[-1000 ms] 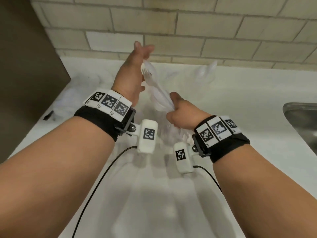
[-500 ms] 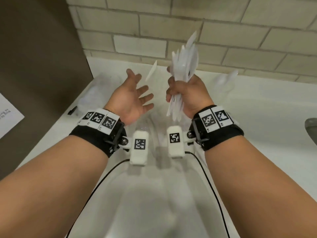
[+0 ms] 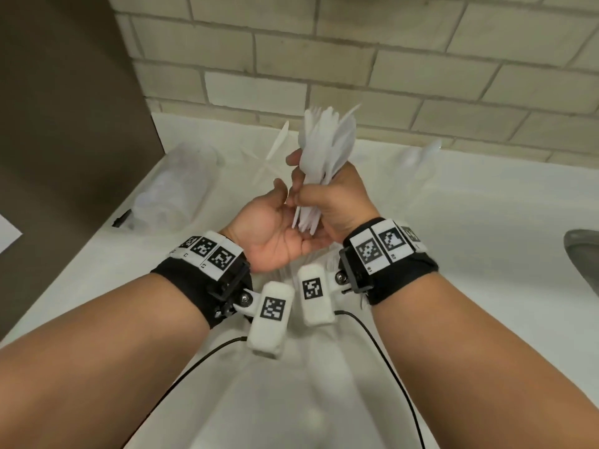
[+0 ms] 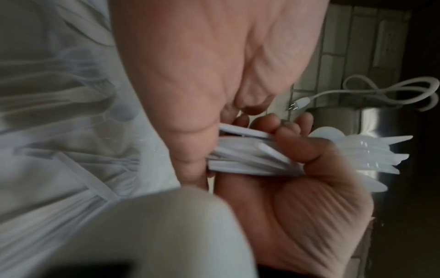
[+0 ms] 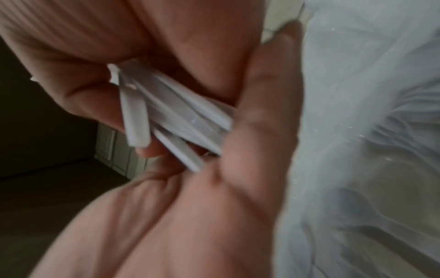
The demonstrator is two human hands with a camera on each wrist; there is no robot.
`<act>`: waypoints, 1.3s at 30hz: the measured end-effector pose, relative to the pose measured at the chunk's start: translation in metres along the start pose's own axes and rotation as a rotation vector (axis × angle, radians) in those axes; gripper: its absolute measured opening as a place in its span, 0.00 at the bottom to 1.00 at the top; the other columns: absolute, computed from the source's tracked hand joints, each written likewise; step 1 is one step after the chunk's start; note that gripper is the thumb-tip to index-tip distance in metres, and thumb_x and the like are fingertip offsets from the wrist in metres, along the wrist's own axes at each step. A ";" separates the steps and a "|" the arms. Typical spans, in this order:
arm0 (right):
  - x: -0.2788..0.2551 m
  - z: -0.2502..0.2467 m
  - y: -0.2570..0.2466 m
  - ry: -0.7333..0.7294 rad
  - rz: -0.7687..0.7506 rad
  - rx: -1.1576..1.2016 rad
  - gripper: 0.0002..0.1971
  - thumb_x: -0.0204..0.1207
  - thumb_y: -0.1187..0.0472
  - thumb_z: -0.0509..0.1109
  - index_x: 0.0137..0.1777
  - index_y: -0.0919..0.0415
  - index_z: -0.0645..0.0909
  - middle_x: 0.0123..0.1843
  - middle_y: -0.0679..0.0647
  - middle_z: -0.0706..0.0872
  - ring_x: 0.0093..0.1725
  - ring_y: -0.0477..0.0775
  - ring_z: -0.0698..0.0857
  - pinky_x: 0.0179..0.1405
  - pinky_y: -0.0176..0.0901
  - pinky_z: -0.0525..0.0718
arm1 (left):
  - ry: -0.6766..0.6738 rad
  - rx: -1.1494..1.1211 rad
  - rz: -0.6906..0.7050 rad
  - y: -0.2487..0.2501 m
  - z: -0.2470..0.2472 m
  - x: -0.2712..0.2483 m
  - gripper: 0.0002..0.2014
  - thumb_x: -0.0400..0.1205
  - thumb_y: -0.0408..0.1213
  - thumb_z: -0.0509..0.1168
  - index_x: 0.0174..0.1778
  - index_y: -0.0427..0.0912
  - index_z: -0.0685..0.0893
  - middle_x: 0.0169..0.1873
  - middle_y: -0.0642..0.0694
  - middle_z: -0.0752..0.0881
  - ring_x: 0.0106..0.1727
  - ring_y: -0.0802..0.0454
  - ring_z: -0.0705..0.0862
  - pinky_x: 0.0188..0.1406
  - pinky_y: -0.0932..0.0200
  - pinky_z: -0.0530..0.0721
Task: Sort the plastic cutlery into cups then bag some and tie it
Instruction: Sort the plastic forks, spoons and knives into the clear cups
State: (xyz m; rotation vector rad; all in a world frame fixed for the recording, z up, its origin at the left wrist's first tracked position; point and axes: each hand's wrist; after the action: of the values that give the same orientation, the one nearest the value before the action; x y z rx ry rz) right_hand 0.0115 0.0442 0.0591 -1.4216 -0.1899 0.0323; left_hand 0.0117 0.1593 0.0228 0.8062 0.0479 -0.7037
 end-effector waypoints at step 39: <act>0.030 0.004 -0.038 0.115 -0.161 -0.538 0.16 0.61 0.48 0.83 0.46 0.47 0.83 0.41 0.45 0.79 0.30 0.41 0.74 0.35 0.34 0.75 | 0.358 0.576 0.550 0.036 0.002 0.004 0.04 0.83 0.35 0.64 0.42 0.43 0.80 0.26 0.48 0.78 0.26 0.55 0.78 0.30 0.56 0.85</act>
State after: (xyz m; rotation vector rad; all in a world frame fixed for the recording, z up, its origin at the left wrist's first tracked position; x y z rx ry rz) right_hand 0.0369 0.0468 0.1000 -1.9332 -0.2274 -0.2501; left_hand 0.0360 0.1728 0.0457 1.4207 -0.0565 -0.0318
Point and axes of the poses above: each hand's wrist, its own x-axis towards the middle knuckle, its own z-axis out of the palm, y = z × x
